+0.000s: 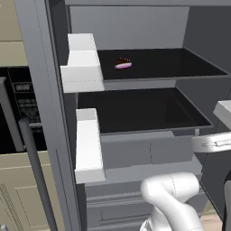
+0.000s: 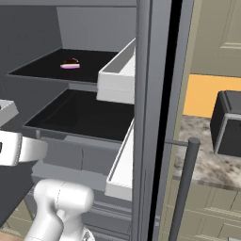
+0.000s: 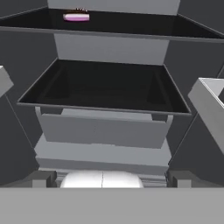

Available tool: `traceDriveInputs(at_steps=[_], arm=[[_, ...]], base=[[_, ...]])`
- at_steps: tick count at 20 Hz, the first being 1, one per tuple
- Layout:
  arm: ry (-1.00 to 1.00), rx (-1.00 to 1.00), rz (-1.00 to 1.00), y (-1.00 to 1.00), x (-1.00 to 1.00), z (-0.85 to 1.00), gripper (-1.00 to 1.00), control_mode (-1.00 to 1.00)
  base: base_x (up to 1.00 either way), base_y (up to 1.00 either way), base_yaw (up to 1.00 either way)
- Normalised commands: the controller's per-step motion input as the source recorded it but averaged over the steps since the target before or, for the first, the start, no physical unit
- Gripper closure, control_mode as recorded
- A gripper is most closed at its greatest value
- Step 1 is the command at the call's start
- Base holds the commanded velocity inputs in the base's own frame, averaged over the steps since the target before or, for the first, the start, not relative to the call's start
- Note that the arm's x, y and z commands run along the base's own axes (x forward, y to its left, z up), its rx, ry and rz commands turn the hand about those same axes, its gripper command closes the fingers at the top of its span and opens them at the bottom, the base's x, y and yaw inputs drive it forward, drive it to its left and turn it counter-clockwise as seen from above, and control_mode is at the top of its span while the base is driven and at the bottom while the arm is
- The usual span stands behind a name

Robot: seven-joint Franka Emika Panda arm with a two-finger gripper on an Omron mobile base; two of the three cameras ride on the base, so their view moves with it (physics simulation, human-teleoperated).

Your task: Take the cake and cupcake from the fridge and place them on the empty tray on the dining counter.

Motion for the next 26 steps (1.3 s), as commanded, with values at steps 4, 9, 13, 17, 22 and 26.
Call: traceDriveInputs(at_steps=[4, 9, 13, 17, 22, 26], arm=[[0.06, 0.04, 0.0, 0.06, 0.25, -0.06, -1.0, -1.0], [0.37, 0.02, 0.0, 0.07, 0.15, 0.19, -1.0, -1.0], [0.27, 0.0, -0.01, 0.0, 0.01, 0.22, -1.0, -1.0], [0.03, 0.0, -0.02, 0.0, -0.01, 0.04, -1.0, -1.0], [-0.05, 0.0, -0.09, 0.15, -0.06, 0.29, -1.0, -1.0], [-0.05, 0.0, -0.12, 0.28, 0.12, 0.31, -1.0, -1.0]], base=[[0.75, 0.17, 0.02], [0.0, 0.0, 0.0], [0.0, 0.0, 0.0], [0.0, 0.0, 0.0], [0.0, 0.0, 0.0], [0.0, 0.0, 0.0]])
